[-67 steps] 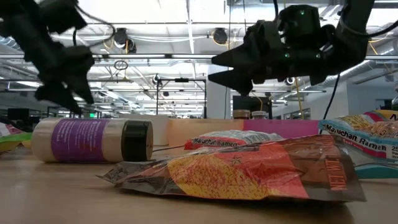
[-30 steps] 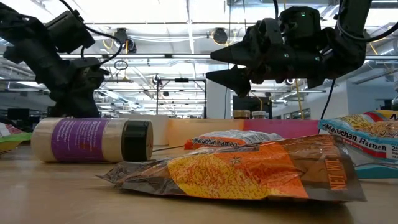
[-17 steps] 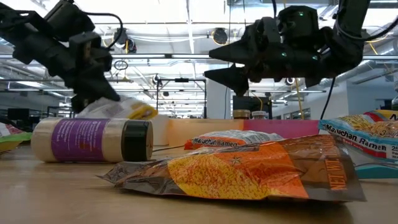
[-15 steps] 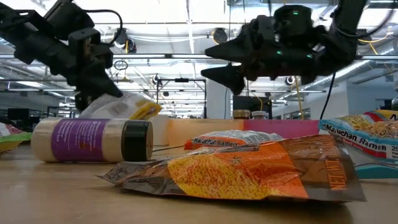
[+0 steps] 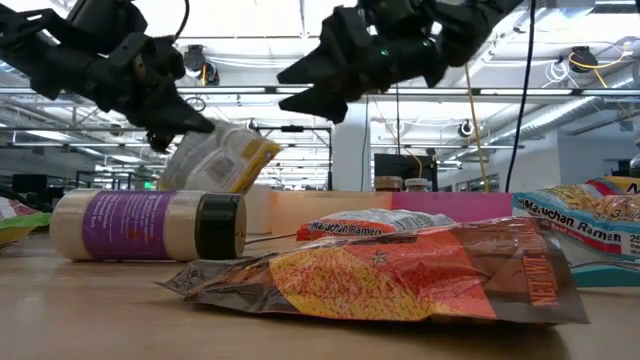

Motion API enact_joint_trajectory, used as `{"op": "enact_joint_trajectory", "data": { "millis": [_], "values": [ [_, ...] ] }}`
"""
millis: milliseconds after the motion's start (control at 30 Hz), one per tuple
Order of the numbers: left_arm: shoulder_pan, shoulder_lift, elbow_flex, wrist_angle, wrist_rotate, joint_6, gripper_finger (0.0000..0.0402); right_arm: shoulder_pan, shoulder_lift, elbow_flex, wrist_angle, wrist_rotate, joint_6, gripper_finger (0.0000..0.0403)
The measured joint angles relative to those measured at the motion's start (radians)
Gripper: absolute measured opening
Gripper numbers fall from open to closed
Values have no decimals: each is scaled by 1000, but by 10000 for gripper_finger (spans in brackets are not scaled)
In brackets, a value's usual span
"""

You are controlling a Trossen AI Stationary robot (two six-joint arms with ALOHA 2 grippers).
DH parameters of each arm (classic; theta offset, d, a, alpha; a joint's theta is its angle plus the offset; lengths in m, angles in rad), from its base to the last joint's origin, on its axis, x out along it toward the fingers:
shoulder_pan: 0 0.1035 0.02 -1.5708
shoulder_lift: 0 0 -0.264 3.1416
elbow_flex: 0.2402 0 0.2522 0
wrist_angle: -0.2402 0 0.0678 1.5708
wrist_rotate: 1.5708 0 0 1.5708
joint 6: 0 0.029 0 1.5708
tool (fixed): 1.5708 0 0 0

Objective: Pick & Place Food Item
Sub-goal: Put the yellow noodle pack into the orange bin

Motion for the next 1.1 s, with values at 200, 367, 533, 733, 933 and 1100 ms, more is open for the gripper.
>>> {"op": "enact_joint_trajectory", "data": {
  "millis": [200, 367, 533, 733, 933, 1100],
  "values": [
    [0, 0, 0, 63, -59, 114, 3, -33, 0, 83, -105, 1, 43, 293],
    [0, 0, 0, 98, -119, 194, 3, -43, 1, 84, -96, 0, 82, 293],
    [0, 19, 13, 149, -127, 253, 2, -48, 33, 86, -60, 0, 104, 293],
    [0, 115, 83, 125, -128, 275, 2, -48, 104, 86, 49, -33, 138, 293],
    [-1, 197, 121, 124, -128, 276, 2, -48, 106, 85, 55, -28, 146, 293],
    [-13, 218, 141, 128, -153, 292, 2, -48, 109, 84, 36, -27, 148, 287]
  ]
}}
